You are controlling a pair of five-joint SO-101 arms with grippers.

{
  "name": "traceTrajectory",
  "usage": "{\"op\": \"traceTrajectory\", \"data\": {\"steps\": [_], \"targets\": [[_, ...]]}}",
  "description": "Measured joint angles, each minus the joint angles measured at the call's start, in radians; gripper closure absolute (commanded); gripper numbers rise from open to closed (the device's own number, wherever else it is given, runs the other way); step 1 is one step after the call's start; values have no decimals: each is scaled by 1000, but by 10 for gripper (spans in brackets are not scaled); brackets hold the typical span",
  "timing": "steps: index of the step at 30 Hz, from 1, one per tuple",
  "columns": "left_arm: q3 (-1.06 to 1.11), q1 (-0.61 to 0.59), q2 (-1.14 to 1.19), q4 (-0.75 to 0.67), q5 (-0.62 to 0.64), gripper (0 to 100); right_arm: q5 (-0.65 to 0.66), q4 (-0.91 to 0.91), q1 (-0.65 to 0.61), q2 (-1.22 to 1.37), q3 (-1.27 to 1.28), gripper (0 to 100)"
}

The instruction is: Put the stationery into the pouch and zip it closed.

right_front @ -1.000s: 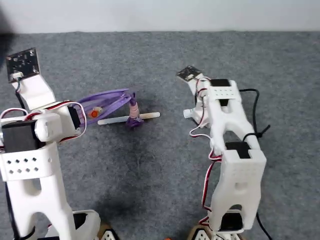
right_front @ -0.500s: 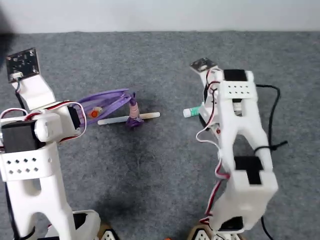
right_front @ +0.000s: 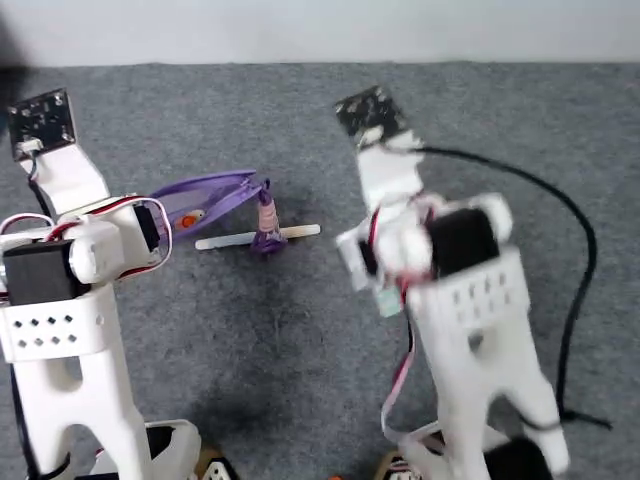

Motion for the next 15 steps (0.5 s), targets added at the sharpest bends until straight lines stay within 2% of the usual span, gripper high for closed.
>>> {"op": "traceTrajectory", "data": {"steps": [6, 11, 15], "targets": [[0, 0, 0, 0, 0, 987, -114, -284, -180, -285, 245, 991], [0, 0, 0, 0, 0, 987, -117, -715, -290, -505, 525, 991], [0, 0, 0, 0, 0, 987, -117, -1054, -334, -543, 683, 991]]}}
